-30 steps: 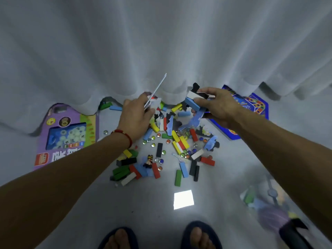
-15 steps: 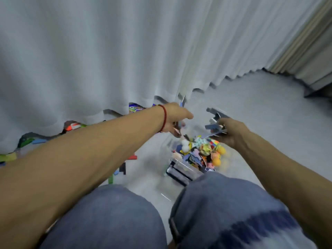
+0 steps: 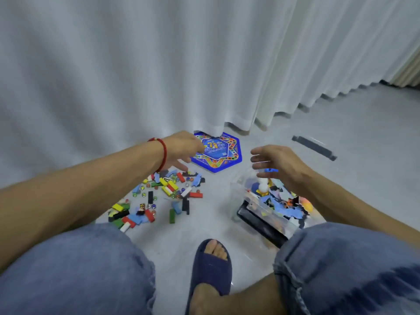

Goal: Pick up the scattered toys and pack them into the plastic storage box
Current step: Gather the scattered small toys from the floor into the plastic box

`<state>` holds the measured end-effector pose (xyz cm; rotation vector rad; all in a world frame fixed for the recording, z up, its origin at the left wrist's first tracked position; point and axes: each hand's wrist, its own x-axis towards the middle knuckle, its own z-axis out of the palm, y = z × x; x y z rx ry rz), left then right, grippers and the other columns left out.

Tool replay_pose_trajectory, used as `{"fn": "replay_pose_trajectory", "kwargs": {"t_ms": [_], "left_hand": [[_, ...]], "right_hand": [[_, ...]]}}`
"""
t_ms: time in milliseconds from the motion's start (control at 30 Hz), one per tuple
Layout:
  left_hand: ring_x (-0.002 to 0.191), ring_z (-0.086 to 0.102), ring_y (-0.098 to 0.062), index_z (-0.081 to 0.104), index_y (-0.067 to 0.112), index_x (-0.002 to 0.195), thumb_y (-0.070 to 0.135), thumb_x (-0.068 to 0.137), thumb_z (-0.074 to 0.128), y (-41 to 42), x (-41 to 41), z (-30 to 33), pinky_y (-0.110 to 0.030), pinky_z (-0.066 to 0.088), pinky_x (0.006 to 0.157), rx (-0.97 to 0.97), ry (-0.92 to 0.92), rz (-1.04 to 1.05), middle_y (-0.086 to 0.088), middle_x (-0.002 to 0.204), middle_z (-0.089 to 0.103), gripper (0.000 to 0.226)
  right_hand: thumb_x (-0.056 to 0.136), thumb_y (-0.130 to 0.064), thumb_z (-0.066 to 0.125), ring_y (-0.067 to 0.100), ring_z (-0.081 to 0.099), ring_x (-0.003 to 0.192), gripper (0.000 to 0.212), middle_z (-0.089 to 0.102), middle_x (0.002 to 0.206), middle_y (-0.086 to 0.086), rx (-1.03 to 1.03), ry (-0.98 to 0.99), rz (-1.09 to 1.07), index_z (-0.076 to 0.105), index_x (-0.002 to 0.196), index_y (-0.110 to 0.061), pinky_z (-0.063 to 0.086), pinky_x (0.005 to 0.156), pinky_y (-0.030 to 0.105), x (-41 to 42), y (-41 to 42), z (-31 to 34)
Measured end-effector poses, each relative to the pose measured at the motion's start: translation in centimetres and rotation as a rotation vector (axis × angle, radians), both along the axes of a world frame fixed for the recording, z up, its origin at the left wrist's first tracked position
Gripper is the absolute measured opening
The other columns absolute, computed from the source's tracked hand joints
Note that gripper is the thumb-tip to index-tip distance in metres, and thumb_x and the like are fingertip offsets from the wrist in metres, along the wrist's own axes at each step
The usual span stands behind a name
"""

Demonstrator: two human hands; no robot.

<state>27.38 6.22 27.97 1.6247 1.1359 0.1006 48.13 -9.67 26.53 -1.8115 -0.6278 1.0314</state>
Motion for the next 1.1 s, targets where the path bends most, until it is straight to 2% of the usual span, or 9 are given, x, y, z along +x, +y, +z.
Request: {"fn": "replay_pose_trajectory", "kwargs": {"t_ms": [133,267,400,567,667,767,867,1000,1100], "left_hand": [[0.099,0.059,-0.027,0.064,0.013,0.109,0.018,0.092,0.058,2.0,-8.9,-3.4,-0.035,0.055,0.074,0.012,0.097,0.200,-0.009,0.111,0.060,0.019],[0.088,0.059,-0.026,0.065,0.016,0.098,0.015,0.089,0.060,1.8,-15.7,-9.3,-0.039,0.056,0.074,0.017,0.149,0.415,-0.010,0.102,0.061,0.010],[0.090,0.061,-0.033,0.061,0.020,0.093,0.015,0.084,0.066,1.3,-19.6,-16.0,-0.047,0.057,0.085,0.053,0.246,0.522,-0.017,0.104,0.063,0.011],[0.096,0.058,-0.029,0.057,0.013,0.110,0.011,0.082,0.068,2.1,-20.7,-22.5,-0.034,0.050,0.082,0.151,0.406,0.419,-0.011,0.107,0.059,0.030],[0.091,0.059,-0.029,0.058,0.012,0.106,0.008,0.078,0.068,3.5,-20.3,-25.7,-0.031,0.045,0.071,0.263,0.396,0.418,-0.011,0.099,0.060,0.031],[0.092,0.059,-0.026,0.059,0.013,0.104,0.009,0.078,0.069,4.6,-19.7,-28.4,-0.034,0.050,0.077,0.393,0.363,0.469,-0.010,0.097,0.061,0.028],[0.098,0.056,-0.025,0.058,0.010,0.109,0.004,0.079,0.068,4.5,-19.3,-29.3,-0.037,0.050,0.085,0.447,0.287,0.513,-0.012,0.104,0.058,0.033],[0.104,0.054,-0.025,0.057,0.011,0.112,0.000,0.080,0.065,4.0,-19.3,-29.5,-0.037,0.048,0.090,0.456,0.175,0.566,-0.006,0.109,0.054,0.034],[0.101,0.053,-0.021,0.054,0.018,0.105,-0.003,0.081,0.063,4.1,-19.0,-28.8,-0.033,0.048,0.089,0.472,0.118,0.584,-0.001,0.105,0.054,0.033]], "right_hand": [[0.095,-0.020,0.061,0.020,0.066,0.097,0.019,0.069,0.109,0.006,-0.081,-0.125,0.425,0.071,0.110,-0.015,0.060,0.084,0.042,-5.5,2.8,-3.1],[0.095,-0.024,0.060,0.021,0.065,0.098,0.017,0.068,0.104,0.001,-0.213,-0.230,0.642,0.066,0.111,-0.023,0.061,0.082,0.039,-10.1,6.9,-7.2],[0.095,-0.027,0.061,0.020,0.062,0.103,0.032,0.061,0.125,0.002,-0.347,-0.370,0.778,0.056,0.126,-0.025,0.059,0.085,0.036,-13.0,11.9,-12.2],[0.092,-0.029,0.066,0.024,0.055,0.120,0.055,0.051,0.142,0.006,-0.405,-0.535,0.829,0.046,0.143,-0.023,0.050,0.099,0.036,-14.5,17.4,-18.2],[0.092,-0.031,0.066,0.028,0.052,0.122,0.060,0.047,0.143,0.010,-0.359,-0.715,0.823,0.041,0.147,-0.024,0.048,0.100,0.039,-14.8,19.8,-21.8],[0.093,-0.041,0.063,0.032,0.047,0.125,0.065,0.041,0.144,0.014,-0.297,-0.941,0.831,0.033,0.149,-0.029,0.048,0.099,0.043,-14.9,21.8,-25.3],[0.092,-0.045,0.060,0.031,0.049,0.119,0.062,0.045,0.137,0.014,-0.218,-1.064,0.865,0.033,0.146,-0.029,0.051,0.093,0.043,-15.5,23.0,-28.4],[0.095,-0.034,0.057,0.034,0.048,0.115,0.049,0.050,0.131,0.014,-0.128,-1.149,0.826,0.038,0.140,-0.025,0.047,0.097,0.045,-15.9,23.4,-30.5],[0.093,-0.036,0.056,0.035,0.046,0.119,0.047,0.050,0.130,0.012,-0.114,-1.151,0.845,0.039,0.136,-0.026,0.043,0.102,0.048,-15.6,23.6,-30.8]]}}
